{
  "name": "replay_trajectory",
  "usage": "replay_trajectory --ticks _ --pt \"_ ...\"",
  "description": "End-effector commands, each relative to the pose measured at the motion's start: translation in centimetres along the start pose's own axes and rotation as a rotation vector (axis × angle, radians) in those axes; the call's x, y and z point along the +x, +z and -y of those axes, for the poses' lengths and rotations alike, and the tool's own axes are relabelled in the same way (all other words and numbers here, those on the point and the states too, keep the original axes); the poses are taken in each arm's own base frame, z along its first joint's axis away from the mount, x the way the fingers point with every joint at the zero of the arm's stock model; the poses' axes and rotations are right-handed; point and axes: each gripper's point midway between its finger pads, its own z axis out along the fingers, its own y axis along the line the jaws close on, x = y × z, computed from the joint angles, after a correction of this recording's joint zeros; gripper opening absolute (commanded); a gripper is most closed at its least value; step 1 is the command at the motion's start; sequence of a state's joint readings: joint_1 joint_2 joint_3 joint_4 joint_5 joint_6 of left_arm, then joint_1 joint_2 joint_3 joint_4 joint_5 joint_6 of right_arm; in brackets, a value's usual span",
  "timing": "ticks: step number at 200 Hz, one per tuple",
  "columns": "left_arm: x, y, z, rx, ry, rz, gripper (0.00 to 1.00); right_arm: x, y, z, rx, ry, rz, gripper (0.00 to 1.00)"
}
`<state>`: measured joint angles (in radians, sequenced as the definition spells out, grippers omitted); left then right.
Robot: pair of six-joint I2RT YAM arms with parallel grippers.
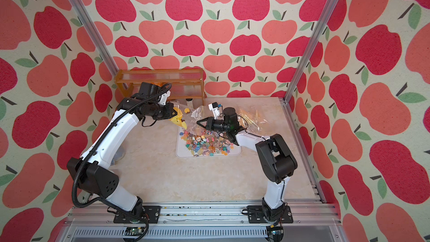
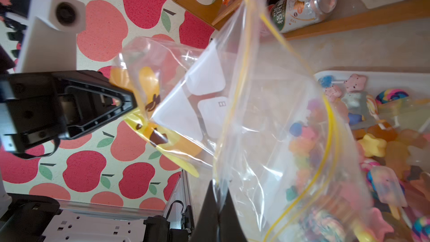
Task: Pour candies out of the ziploc bag
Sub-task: 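Pour the candies out of the ziploc bag onto the tray.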
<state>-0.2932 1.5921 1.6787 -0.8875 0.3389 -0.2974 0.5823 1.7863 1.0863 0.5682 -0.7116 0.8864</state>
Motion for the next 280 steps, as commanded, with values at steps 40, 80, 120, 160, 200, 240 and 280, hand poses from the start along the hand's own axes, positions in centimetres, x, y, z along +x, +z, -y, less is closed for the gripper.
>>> replay_trajectory --ticks 40,80,120,160,200,240,280 --pt "1.6 0.5 0.0 0.067 -0.039 -0.005 0.00 0.3 -3.2 -0.3 0.177 -0.114 -0.004 0.00" --pt "2.5 1.2 -0.3 0.082 -0.061 -0.009 0.00 0.1 -4.9 -1.7 0.222 -0.162 0.002 0.00" --pt "2.9 0.8 -0.1 0.101 -0.070 0.002 0.08 -0.4 -6.4 -5.4 0.221 -0.234 0.011 0.00" --pt "3.1 -0.6 0.0 0.103 -0.056 0.035 0.38 -0.6 -8.3 -8.0 0.239 -0.285 0.052 0.00" --pt "3.4 -1.9 0.4 0.122 -0.041 0.074 0.53 -1.0 -9.5 -9.3 0.265 -0.314 0.069 0.00" --pt "3.7 -3.1 0.2 0.123 -0.043 0.108 0.51 -1.9 -11.1 -9.5 0.342 -0.353 0.107 0.00" --pt "4.3 -3.3 0.0 0.129 -0.047 0.107 0.47 -3.4 -13.3 -8.6 0.407 -0.346 0.161 0.00"
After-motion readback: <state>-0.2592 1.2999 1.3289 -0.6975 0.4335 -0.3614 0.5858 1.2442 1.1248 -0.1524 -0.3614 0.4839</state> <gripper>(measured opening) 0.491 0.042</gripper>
